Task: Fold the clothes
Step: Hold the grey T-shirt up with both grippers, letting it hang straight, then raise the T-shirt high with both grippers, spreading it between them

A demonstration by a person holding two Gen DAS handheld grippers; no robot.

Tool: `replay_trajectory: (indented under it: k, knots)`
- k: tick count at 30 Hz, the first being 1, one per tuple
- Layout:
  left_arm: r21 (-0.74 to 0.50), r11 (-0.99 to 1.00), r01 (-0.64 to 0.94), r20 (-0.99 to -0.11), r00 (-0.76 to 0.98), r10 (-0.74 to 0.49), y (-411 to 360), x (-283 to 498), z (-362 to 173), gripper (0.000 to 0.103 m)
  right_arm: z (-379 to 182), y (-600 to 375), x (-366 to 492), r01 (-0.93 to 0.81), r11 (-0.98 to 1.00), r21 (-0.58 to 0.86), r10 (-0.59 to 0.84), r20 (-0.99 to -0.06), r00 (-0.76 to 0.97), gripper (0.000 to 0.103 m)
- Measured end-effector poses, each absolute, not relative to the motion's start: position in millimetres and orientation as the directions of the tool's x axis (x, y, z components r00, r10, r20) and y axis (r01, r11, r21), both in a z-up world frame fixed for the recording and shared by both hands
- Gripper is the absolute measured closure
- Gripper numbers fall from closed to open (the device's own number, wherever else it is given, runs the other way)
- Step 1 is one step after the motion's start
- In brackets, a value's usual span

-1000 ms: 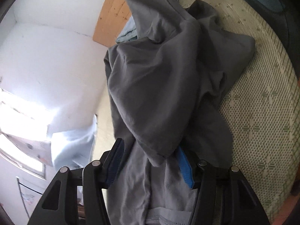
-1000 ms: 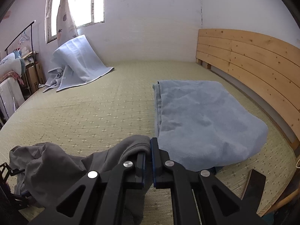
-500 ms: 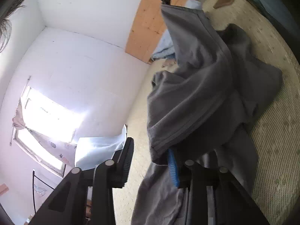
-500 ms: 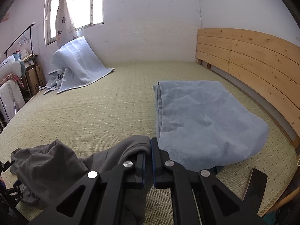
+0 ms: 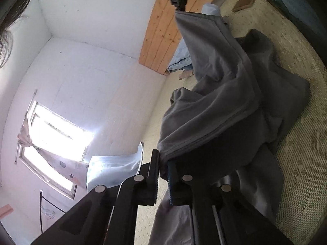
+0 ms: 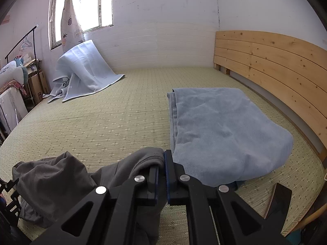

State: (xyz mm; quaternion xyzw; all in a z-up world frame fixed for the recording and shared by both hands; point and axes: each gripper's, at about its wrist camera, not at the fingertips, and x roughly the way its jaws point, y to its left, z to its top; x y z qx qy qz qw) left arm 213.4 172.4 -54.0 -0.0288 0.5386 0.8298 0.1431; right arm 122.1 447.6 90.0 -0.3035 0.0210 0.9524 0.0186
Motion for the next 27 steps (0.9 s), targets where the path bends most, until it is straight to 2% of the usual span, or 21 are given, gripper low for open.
replay_trajectory:
  k: [3, 7, 10, 15, 19, 22, 27]
  knots:
    - [0.850, -0.447, -0.280, -0.213, -0.957, 0.196, 172.0, 203.9, -39.7, 0.098, 90.4, 447.3, 122.9, -0.045, -0.999, 0.031, 0.019, -0.580, -0.814, 0.099]
    - [0.705, -0.642, -0.302, -0.261, -0.952, 0.161, 157.2, 182.8, 1.7, 0.098, 92.4, 442.7, 125.3, -0.028, -1.000, 0.014, 0.015, -0.574, -0.819, 0.099]
    - [0.525, -0.798, -0.295, -0.312, -0.939, 0.142, 132.9, 163.6, 39.5, 0.099, 95.0, 437.5, 128.2, -0.011, -1.000, -0.009, 0.015, -0.565, -0.825, 0.099]
    - [0.230, -0.950, -0.209, -0.381, -0.918, 0.109, 70.1, 153.3, 92.5, 0.099, 111.2, 429.1, 140.9, 0.014, -0.999, -0.032, 0.005, -0.532, -0.847, 0.100]
    - [0.083, -0.988, -0.128, -0.388, -0.917, 0.086, 23.0, 159.6, 141.0, 0.099, 141.8, 418.6, 157.5, 0.050, -0.998, -0.028, -0.030, -0.486, -0.874, 0.100]
    - [0.050, -0.994, -0.093, -0.351, -0.934, 0.069, 0.9, 167.5, 183.5, 0.099, 173.7, 406.6, 172.4, 0.082, -0.996, -0.043, -0.055, -0.439, -0.897, 0.100]
    - [0.018, -0.998, -0.056, -0.252, -0.966, 0.049, -32.4, 207.3, 270.7, 0.099, 255.0, 382.6, 212.4, 0.141, -0.985, -0.101, -0.103, -0.310, -0.945, 0.100]
